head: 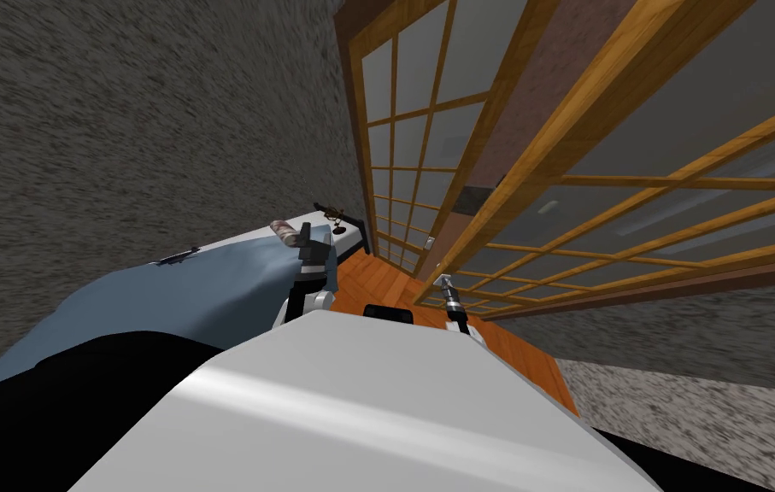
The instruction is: Pull the door open
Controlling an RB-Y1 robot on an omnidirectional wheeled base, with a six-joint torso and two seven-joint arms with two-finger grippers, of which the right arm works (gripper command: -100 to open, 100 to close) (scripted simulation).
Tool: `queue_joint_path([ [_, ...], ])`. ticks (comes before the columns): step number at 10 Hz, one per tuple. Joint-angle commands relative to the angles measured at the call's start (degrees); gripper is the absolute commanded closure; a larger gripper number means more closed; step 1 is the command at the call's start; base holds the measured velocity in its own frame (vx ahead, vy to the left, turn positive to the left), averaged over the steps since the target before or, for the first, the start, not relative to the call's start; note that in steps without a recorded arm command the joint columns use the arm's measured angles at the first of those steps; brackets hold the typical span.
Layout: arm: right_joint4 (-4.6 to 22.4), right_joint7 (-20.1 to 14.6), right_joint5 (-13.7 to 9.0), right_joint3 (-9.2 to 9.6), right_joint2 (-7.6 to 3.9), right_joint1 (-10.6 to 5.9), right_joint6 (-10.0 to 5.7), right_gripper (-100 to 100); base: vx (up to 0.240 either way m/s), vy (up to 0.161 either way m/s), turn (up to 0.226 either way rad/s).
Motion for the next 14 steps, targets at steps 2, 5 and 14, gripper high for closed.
queue_joint_path([
  [2, -0.8, -4.2, -1.4, 0.93, 0.51, 0.25, 0.61, 100, -0.038, -0.021, 0.057],
  [5, -0.8, -8.2, -2.8, 1.53, 0.61, 0.02, 0.84, 100, -0.038, -0.026, 0.059],
  [14, -0.8, -19.7, -6.6, 3.18, 0.91, -0.58, 1.48, 100, -0.038, -0.021, 0.050],
])
